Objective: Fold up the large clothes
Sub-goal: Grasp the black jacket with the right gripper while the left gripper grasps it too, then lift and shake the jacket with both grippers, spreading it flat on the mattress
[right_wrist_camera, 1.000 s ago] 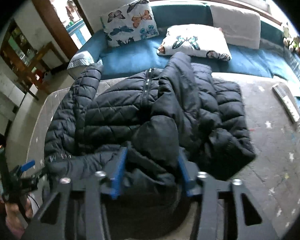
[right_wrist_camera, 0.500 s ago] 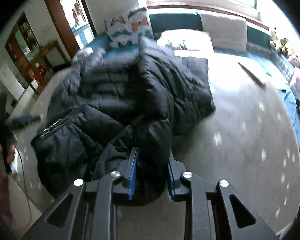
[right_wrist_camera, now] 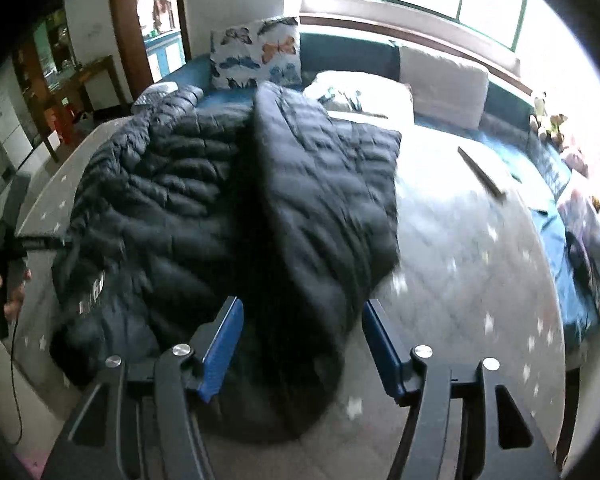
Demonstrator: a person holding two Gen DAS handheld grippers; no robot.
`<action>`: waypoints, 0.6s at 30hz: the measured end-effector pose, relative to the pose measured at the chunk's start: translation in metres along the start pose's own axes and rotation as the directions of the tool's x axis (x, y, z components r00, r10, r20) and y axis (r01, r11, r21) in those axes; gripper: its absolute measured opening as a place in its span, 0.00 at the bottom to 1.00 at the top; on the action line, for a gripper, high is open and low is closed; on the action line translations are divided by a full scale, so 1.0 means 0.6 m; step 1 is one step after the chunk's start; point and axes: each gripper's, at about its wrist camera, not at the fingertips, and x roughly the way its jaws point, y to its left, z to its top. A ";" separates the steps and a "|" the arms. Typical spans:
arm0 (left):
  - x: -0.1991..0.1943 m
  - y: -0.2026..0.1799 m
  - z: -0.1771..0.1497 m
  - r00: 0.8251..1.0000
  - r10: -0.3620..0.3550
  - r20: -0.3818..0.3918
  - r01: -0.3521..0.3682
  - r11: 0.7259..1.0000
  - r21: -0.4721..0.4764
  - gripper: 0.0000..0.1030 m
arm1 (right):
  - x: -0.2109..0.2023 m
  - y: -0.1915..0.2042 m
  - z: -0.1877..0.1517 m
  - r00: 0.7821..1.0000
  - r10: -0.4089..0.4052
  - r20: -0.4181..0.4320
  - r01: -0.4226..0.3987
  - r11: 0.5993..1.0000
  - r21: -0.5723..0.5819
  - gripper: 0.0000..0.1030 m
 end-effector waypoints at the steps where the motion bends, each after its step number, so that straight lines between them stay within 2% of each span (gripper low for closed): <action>1: 0.002 0.001 0.002 1.000 -0.006 -0.004 0.006 1.000 -0.005 1.00 | 0.007 0.008 0.009 1.000 -0.013 0.006 0.013 1.000 -0.017 0.66; 3: 0.004 -0.002 0.002 0.999 -0.042 -0.009 0.042 0.999 0.008 0.79 | 0.038 0.027 0.030 0.999 -0.053 0.013 0.053 0.996 -0.066 0.66; 4: 0.003 -0.006 0.001 0.999 -0.051 -0.008 0.051 0.998 0.022 0.76 | 0.045 0.036 0.027 0.997 -0.071 0.008 0.072 0.994 -0.083 0.66; 6: -0.006 -0.018 -0.002 0.999 -0.039 0.017 0.038 0.997 0.072 0.60 | 0.083 0.048 0.035 0.995 -0.101 -0.021 0.098 0.989 -0.114 0.65; 7: -0.013 -0.023 -0.003 0.999 -0.035 0.027 0.032 0.995 0.094 0.57 | 0.094 0.046 0.035 0.992 -0.119 -0.033 0.114 0.986 -0.122 0.65; 8: -0.019 -0.026 -0.005 0.999 -0.034 0.038 0.029 0.993 0.111 0.48 | 0.106 0.047 0.033 0.988 -0.147 -0.045 0.141 0.982 -0.127 0.62; 9: -0.026 -0.028 -0.007 0.998 -0.037 0.050 0.031 0.992 0.126 0.42 | 0.115 0.048 0.031 0.983 -0.177 -0.044 0.169 0.976 -0.136 0.43; 10: -0.034 -0.030 -0.009 0.997 -0.043 0.059 0.035 0.990 0.135 0.38 | 0.118 0.048 0.028 0.982 -0.183 -0.046 0.176 0.975 -0.137 0.34; 12: -0.056 -0.033 -0.012 0.995 -0.056 0.081 0.043 0.987 0.153 0.27 | 0.104 0.035 0.018 0.987 -0.152 -0.048 0.146 0.984 -0.104 0.26; 14: -0.082 -0.033 -0.020 0.992 -0.071 0.104 0.053 0.984 0.170 0.25 | 0.074 0.019 0.011 0.991 -0.135 -0.026 0.133 0.988 -0.074 0.18; 18: -0.122 -0.036 -0.054 0.989 -0.089 0.118 0.063 0.977 0.206 0.24 | -0.004 -0.037 -0.023 0.998 -0.044 0.035 0.042 0.998 0.047 0.14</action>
